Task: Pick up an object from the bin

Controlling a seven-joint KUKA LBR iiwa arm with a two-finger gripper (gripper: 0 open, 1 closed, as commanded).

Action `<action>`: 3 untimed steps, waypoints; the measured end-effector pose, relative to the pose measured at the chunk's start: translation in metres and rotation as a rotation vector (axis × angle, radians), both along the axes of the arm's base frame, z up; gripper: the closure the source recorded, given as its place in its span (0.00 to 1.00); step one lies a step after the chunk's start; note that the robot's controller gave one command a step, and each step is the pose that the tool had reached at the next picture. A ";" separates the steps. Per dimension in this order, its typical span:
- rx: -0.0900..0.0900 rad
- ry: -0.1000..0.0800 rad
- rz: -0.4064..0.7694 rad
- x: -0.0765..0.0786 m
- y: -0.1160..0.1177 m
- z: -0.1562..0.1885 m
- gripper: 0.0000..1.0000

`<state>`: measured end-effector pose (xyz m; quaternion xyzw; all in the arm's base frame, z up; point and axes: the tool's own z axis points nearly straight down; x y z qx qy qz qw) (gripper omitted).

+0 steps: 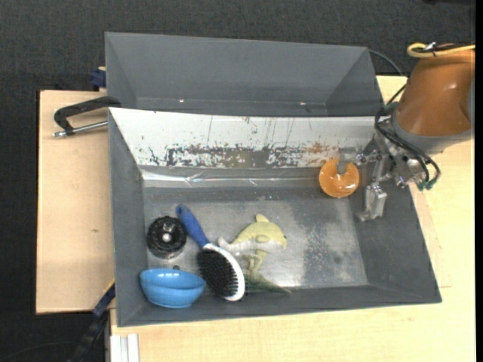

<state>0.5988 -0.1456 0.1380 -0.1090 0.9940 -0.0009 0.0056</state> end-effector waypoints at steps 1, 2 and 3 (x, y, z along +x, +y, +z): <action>0.006 0.005 -0.184 0.002 0.032 -0.029 0.00; 0.003 0.005 -0.156 0.006 0.012 -0.060 0.00; 0.001 -0.004 -0.156 0.008 0.012 -0.057 1.00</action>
Offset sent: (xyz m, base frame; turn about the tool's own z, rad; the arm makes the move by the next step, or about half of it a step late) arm -0.0009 0.0286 -0.0315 0.1867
